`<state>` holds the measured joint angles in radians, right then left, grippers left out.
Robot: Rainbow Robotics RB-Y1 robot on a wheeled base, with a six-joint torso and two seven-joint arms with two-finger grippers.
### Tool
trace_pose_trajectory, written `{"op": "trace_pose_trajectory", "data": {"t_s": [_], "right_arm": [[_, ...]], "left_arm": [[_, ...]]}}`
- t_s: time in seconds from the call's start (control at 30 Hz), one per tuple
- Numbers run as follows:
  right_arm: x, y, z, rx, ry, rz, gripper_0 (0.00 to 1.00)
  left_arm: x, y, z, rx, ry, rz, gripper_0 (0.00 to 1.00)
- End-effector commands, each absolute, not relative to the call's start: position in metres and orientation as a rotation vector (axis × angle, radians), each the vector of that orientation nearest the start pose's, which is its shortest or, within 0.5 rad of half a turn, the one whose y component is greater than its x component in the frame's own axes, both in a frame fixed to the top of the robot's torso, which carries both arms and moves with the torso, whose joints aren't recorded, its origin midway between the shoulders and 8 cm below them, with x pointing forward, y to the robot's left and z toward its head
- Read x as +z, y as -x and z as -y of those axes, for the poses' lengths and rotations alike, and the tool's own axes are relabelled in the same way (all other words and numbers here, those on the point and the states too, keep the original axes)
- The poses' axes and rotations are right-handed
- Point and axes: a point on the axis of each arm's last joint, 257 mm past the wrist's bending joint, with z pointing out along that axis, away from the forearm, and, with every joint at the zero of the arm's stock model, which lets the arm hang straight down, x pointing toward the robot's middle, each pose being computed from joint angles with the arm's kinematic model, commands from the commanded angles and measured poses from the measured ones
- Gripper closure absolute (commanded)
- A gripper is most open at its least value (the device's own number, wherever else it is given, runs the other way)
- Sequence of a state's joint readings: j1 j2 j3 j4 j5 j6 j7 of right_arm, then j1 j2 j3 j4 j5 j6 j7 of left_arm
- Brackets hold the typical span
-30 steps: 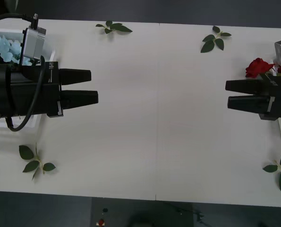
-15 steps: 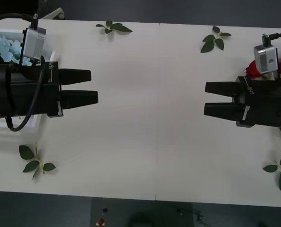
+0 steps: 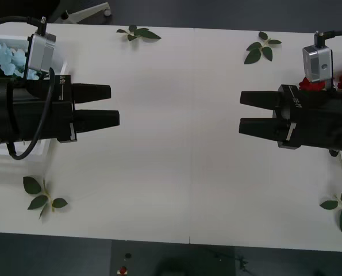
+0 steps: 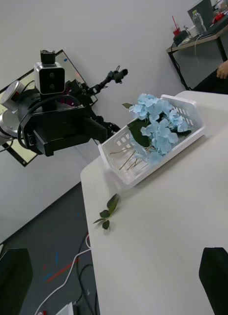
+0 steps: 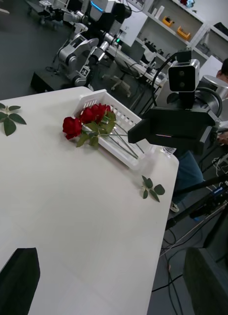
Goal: Put the red flowers into the right box and the blue flowers into the left box
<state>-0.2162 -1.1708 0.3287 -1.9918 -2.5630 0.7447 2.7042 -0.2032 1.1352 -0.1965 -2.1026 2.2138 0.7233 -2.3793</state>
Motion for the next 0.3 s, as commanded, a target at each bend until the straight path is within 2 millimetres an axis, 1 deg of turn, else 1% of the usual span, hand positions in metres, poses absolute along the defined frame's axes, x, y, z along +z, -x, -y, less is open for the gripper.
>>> {"op": "trace_pose_trajectory", "data": {"t_s": [0.03,0.3], "right_arm": [[-0.0319,-0.3547,0.092,1.186,0.947,-1.51,0.0],[-0.0323,-0.3536,0.0918,1.191,0.951,-1.509,0.0]], "left_arm": [[-0.0311,-0.3676,-0.0951,-1.003,-0.977,-1.592,0.15],[-0.0311,-0.3676,-0.0951,-1.003,-0.977,-1.592,0.15]]}}
